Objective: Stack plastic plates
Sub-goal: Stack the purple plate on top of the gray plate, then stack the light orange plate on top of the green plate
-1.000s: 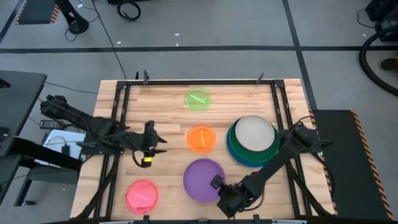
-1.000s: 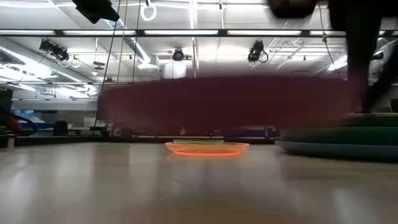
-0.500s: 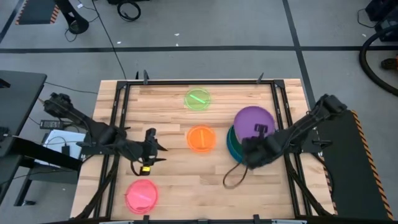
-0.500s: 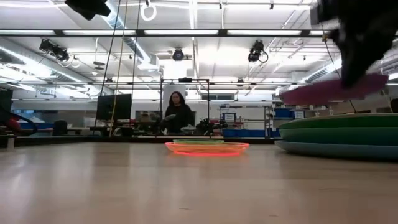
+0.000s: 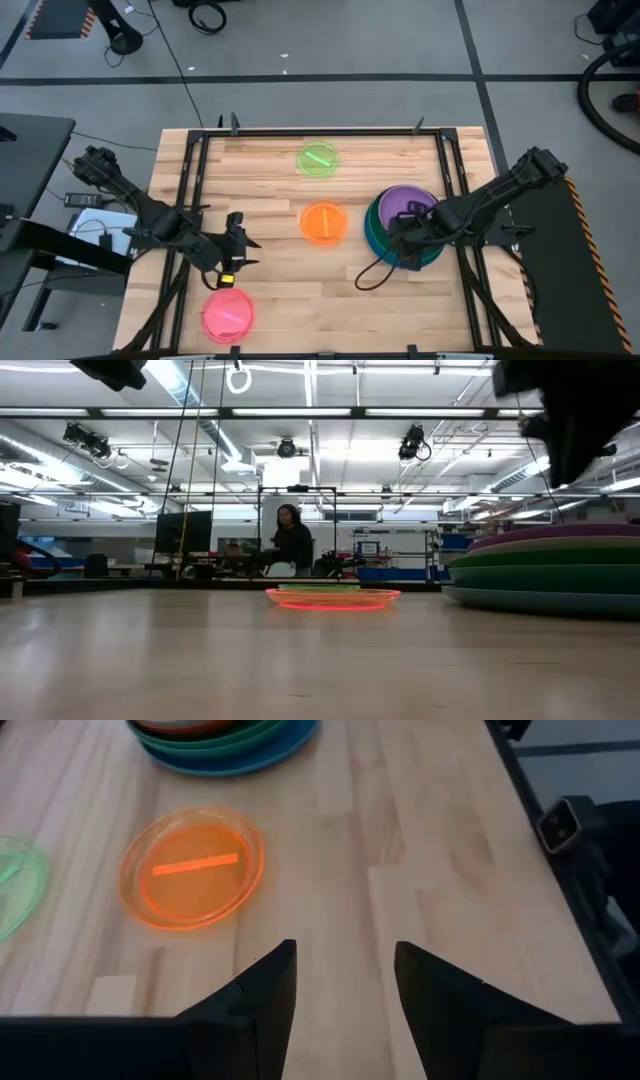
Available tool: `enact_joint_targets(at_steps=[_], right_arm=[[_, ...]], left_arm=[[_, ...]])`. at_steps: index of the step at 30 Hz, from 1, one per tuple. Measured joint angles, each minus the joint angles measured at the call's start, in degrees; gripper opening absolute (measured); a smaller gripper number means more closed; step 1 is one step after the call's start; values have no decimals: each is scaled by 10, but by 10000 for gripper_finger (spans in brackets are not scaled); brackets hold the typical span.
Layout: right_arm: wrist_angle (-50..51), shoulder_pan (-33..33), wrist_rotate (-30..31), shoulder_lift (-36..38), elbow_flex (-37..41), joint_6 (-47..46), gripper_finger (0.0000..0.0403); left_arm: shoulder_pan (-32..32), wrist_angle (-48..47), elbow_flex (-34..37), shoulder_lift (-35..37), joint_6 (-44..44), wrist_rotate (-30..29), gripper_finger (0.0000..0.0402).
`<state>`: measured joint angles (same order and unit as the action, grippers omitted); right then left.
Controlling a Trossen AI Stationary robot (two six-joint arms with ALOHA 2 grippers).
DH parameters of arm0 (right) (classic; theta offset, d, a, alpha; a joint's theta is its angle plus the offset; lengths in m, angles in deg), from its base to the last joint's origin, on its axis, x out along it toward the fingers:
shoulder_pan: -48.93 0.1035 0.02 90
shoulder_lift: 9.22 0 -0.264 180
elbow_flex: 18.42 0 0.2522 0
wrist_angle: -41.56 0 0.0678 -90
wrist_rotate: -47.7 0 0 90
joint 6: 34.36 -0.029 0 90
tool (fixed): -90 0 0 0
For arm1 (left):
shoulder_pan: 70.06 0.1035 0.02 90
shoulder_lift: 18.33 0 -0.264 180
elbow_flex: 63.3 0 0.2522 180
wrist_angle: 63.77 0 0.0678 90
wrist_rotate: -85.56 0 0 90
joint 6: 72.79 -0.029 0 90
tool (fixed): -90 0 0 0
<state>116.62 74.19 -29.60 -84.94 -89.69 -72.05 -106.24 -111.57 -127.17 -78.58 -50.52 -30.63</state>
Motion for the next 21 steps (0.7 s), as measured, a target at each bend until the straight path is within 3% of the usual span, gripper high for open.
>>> enact_joint_targets(at_steps=[5,12,21], right_arm=[[-160,-9,86,-6,-26,158,152],[-354,-71,58,-144,-22,359,157],[-378,-105,54,-285,-52,488,155]], left_arm=[[32,10,0,0,-20,-2,176],[81,40,23,26,-34,6,176],[104,141,180,114,-5,19,176]])
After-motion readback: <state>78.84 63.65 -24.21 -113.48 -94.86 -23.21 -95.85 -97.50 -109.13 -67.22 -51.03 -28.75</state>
